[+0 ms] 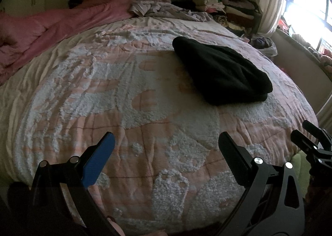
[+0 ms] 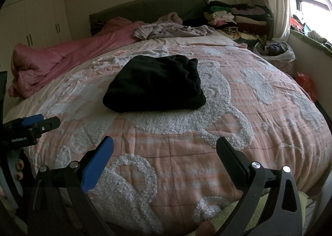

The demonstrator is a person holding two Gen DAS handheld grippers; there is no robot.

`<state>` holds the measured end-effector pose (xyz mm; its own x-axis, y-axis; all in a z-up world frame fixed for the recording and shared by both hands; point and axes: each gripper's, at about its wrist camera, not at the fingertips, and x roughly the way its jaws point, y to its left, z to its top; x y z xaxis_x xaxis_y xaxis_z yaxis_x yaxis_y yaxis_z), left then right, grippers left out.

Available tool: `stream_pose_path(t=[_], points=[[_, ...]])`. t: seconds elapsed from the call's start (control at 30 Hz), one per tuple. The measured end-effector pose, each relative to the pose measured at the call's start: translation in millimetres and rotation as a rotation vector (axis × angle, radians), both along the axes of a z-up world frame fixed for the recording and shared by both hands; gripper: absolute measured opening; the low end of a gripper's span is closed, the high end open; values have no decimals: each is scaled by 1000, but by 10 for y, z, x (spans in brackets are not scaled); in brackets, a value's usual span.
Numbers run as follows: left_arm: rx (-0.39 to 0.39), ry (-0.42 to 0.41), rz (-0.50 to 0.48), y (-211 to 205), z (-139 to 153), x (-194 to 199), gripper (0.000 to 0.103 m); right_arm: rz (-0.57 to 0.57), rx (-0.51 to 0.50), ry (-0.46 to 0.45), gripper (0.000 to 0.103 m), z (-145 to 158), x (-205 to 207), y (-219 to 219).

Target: Fold small clothes

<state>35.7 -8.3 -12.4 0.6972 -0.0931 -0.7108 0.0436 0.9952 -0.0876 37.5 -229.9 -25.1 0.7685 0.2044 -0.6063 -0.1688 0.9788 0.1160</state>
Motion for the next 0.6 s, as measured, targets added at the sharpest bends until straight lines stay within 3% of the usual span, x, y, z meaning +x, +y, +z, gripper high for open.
stream_pose_path(t=[0.6], points=[[31,-6,16,10,21,-5,93,-13,0,6,98,22,-18,-68]])
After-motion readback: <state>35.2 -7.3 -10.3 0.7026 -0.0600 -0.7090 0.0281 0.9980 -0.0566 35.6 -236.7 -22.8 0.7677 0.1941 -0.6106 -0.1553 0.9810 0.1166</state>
